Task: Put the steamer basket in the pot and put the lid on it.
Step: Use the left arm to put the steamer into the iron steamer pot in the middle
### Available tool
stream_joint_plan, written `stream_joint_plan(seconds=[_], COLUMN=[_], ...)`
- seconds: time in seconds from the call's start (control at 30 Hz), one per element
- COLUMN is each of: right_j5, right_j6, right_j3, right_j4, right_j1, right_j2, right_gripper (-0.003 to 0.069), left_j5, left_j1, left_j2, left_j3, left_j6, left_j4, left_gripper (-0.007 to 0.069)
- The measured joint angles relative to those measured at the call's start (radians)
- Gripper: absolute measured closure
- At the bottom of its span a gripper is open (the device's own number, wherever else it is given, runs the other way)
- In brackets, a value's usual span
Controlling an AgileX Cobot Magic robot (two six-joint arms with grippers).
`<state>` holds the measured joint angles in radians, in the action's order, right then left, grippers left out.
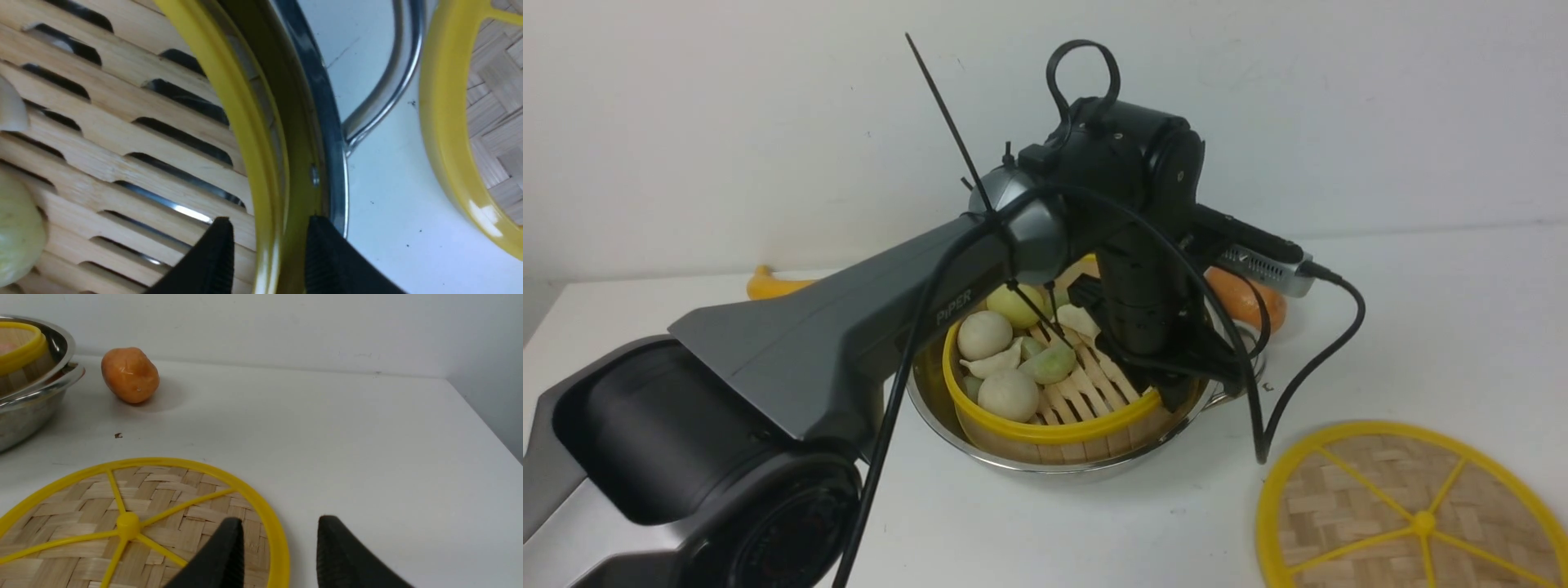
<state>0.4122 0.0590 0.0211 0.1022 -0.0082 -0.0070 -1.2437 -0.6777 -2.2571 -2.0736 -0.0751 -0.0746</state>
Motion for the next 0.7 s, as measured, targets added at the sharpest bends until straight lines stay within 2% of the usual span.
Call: stream_joint_plan(seconds=[0.33,0.7], right_j5=[0.000,0.000], right_j6=[0.000,0.000], right_j3=[0.000,0.000], right_j4=[0.000,0.000], right_j1=[0.000,0.000], right_j2=[0.000,0.000], right_gripper=[0.0418,0.0418], left_j5=[0.000,-0.001], left_j1=[0.000,0.000], left_j2=[0.000,0.000], left_j3=[-0.017,-0.184], left_j6=[-0.004,-0.002], left_j4=[-0.001,-0.021], left_gripper=[0.0386,0.0386])
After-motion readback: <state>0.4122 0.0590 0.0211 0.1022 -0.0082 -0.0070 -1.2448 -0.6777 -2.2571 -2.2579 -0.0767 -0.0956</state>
